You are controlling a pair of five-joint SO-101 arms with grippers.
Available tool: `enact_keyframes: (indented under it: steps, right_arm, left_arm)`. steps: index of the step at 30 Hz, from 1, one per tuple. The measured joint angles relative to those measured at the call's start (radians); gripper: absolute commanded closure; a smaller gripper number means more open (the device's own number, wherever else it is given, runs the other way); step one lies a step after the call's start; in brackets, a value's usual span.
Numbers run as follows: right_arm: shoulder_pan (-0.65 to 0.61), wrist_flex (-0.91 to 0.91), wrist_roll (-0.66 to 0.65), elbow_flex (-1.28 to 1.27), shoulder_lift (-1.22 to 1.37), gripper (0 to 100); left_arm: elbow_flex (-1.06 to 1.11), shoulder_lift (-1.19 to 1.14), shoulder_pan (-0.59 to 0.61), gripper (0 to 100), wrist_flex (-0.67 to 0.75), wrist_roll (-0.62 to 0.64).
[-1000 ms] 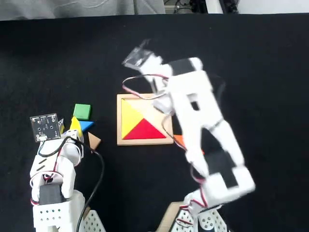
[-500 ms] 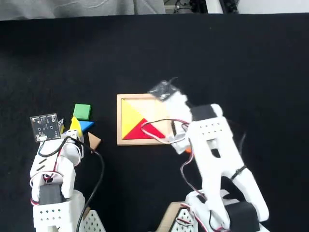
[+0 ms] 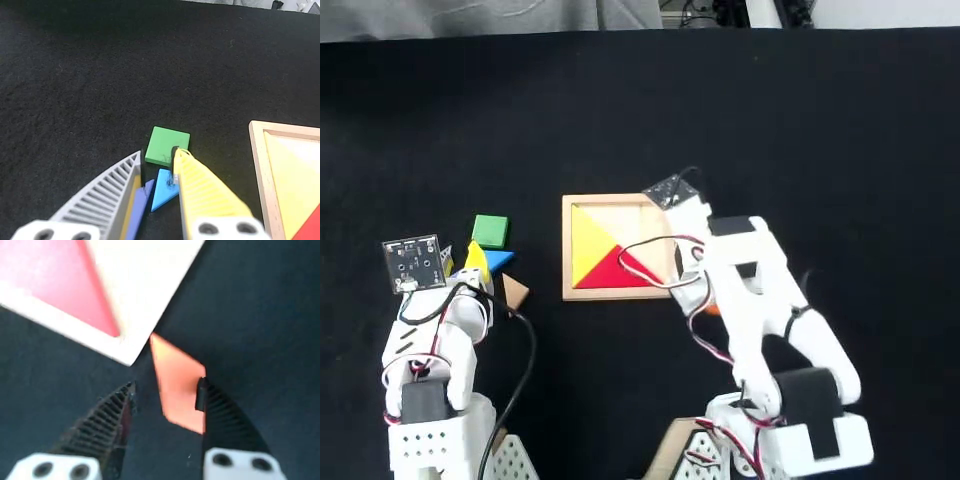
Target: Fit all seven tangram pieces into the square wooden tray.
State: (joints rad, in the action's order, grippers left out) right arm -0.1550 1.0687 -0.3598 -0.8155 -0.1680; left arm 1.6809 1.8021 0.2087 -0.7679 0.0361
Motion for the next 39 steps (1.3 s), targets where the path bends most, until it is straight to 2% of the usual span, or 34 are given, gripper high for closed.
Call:
enact_keyframes:
  steps: [8, 14, 19, 27, 35, 39]
  right_arm:
    - [-0.002, -0.023, -0.002, 0.002, 0.044, 82.1]
    - [0.06, -0.005, -0.043, 0.014, 0.046, 82.1]
    - [0.069, 0.094, -0.078, 0.014, 0.044, 82.1]
    - [0.072, 0.166, -0.078, 0.035, -0.138, 82.2]
    - [-0.034, 0.104, -0.078, -0.032, -0.178, 82.2]
    - [-0.011, 0.104, -0.078, -0.025, -0.178, 81.9]
  left_arm:
    - [0.0, 0.0, 0.0, 88, 0.0, 0.0]
    - [0.0, 0.0, 0.0, 88, 0.0, 0.0]
    - [0.0, 0.0, 0.0, 88, 0.0, 0.0]
    - [0.0, 0.0, 0.0, 88, 0.0, 0.0]
    - [0.0, 0.0, 0.0, 88, 0.0, 0.0]
    - [0.0, 0.0, 0.0, 88, 0.0, 0.0]
